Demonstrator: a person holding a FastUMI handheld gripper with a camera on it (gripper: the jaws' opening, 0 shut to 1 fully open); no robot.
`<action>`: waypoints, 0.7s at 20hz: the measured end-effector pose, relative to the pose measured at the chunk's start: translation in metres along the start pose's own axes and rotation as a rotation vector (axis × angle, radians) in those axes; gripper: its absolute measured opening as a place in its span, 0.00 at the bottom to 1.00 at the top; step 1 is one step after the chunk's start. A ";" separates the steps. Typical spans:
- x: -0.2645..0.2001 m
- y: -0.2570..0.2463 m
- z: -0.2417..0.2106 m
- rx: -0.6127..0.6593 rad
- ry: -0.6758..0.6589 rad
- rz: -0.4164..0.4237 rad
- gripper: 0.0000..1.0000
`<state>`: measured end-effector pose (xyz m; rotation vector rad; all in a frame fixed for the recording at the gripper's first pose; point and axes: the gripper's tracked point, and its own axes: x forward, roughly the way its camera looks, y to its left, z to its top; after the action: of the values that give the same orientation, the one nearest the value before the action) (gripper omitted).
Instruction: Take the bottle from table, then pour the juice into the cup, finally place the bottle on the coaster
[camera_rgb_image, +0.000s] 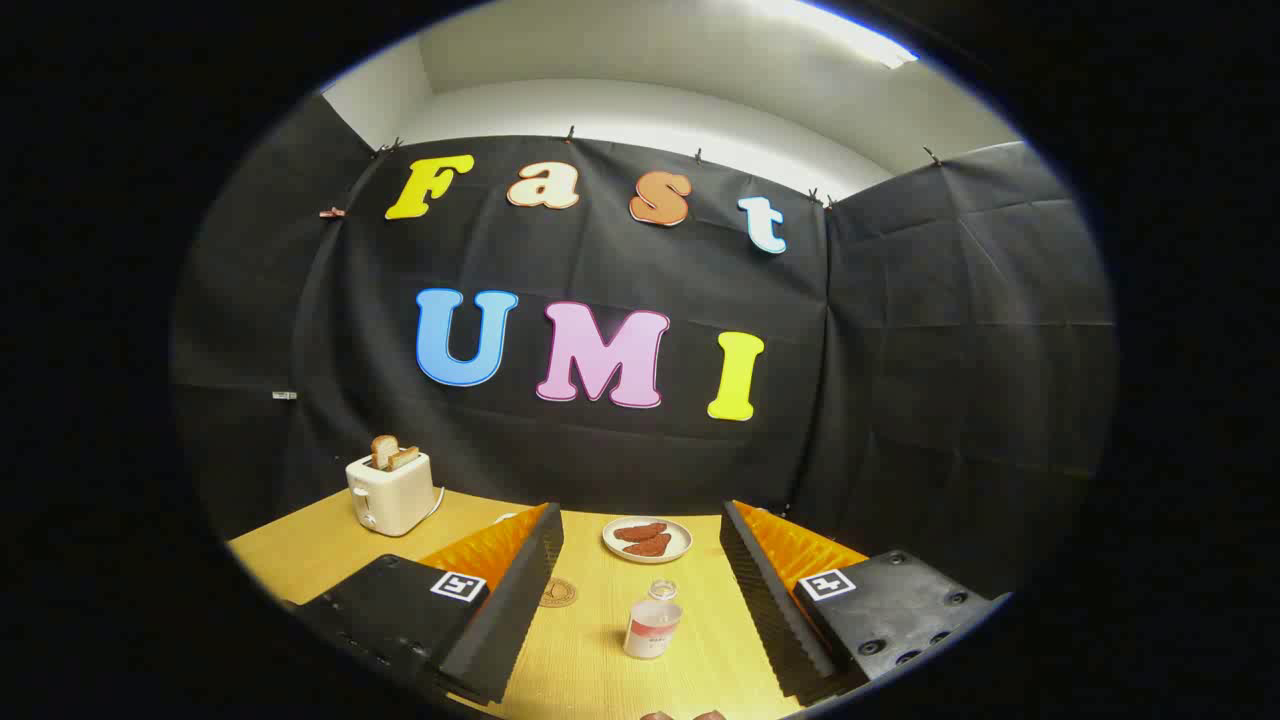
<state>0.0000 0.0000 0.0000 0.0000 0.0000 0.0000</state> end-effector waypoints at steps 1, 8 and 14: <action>-0.002 0.004 0.000 0.000 -0.001 0.009 0.97; -0.003 0.011 -0.002 0.004 -0.011 0.057 0.97; 0.021 -0.011 -0.008 0.027 -0.001 0.041 0.97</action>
<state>0.0214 -0.0110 -0.0085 0.0275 -0.0009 0.0411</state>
